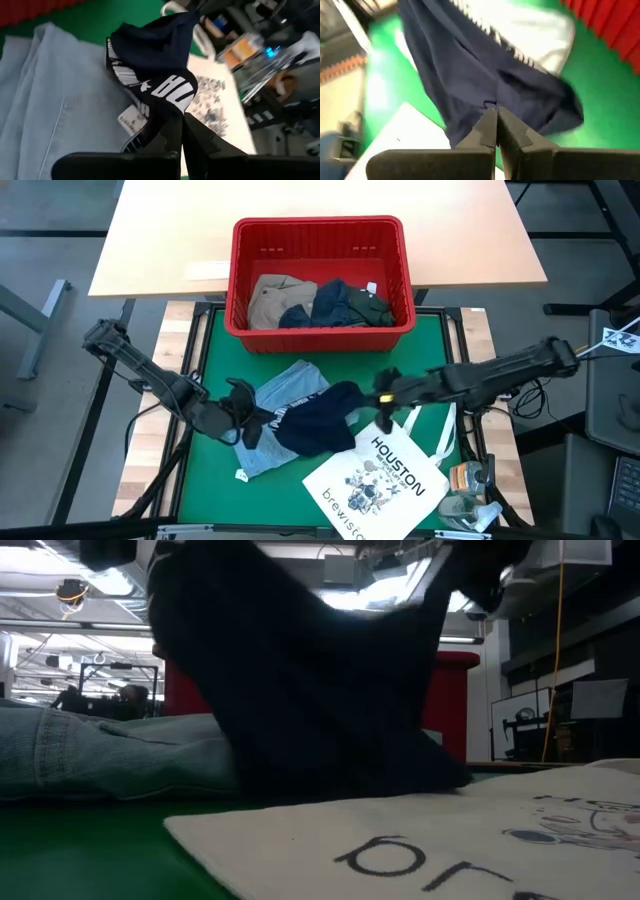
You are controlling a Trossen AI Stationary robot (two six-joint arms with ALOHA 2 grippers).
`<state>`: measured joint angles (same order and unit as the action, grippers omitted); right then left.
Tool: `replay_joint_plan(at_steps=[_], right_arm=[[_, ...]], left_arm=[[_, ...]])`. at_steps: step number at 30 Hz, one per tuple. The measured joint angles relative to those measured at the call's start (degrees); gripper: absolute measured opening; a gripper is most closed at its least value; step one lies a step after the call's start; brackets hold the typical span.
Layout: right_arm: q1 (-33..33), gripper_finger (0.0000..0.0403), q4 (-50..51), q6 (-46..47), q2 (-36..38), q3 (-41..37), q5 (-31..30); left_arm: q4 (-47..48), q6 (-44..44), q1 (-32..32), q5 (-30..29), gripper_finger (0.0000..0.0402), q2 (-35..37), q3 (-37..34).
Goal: Fold Laundry from Bin
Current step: Fold the dark blue boxer shorts
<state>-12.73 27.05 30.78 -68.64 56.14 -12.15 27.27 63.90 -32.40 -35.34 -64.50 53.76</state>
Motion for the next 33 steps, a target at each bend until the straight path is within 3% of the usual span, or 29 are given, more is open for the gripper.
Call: replay_joint_plan(at_steps=[6,13,22,28,31,33], right_arm=[[0.0,0.0006,-0.7,0.0,11.2,0.0,-3.7],[0.0,0.0006,-4.9,-1.2,20.5,0.0,-7.2],[0.0,0.0004,-16.2,-11.9,25.6,0.1,-13.2],[1.1,0.0005,-17.6,-20.5,26.3,0.1,-14.3],[1.5,0.0005,-13.2,-19.0,26.6,0.1,-12.9],[1.5,0.0005,-9.5,-16.4,26.8,0.1,-8.2]], left_arm=[[-5.4,-6.1,0.0,-3.4,0.0000,2.8,0.0],[-13.9,-19.5,0.7,-9.5,0.0000,3.1,0.0],[-30.2,-41.4,9.5,-11.8,0.0000,3.5,0.0],[-37.3,-54.8,16.4,-5.9,0.0000,3.5,0.0],[-34.3,-54.5,17.1,-0.2,0.0000,3.5,0.0],[-30.5,-51.4,15.8,4.7,0.0000,3.3,0.0]])
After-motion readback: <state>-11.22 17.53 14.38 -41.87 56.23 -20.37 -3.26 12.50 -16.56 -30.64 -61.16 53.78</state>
